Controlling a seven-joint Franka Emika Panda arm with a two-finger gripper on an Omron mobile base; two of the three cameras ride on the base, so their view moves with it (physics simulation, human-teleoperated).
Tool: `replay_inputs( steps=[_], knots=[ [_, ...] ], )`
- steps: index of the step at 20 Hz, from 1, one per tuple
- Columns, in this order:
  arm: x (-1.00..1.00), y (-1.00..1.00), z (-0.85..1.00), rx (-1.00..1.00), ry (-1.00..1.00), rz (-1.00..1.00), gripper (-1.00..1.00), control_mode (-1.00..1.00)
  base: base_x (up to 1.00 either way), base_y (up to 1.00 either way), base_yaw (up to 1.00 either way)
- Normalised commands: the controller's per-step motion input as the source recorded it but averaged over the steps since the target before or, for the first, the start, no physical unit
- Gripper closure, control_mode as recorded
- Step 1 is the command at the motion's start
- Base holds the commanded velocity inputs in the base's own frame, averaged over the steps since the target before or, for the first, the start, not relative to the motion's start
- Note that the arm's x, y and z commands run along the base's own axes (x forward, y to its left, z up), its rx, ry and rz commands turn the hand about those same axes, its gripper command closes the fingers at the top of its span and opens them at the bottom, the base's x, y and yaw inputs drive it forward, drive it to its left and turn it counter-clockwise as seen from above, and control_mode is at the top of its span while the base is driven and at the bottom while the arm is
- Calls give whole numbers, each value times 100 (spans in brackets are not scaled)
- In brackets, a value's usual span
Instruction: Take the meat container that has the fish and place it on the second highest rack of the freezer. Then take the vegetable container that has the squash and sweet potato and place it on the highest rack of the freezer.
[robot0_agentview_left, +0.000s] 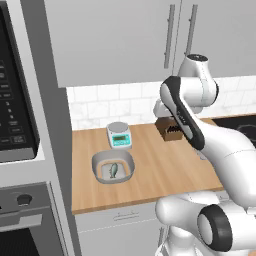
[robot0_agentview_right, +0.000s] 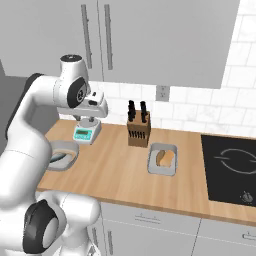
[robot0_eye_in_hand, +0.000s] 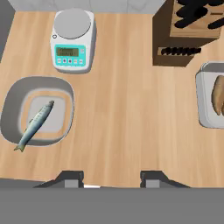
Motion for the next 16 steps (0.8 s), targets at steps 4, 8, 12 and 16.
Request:
replay_inputs(
  steps=[4,8,12,16],
  knots=[
    [-14,0,-30,-2,0,0,-100,-100,0,0,0],
    [-23,27,-99,-13,0,-13,-100,-100,0,0,0],
    [0,7,-91,-3,5,-32,-100,-100,0,0,0],
    [11,22,-81,0,8,-22,-100,-100,0,0,0]
  ],
)
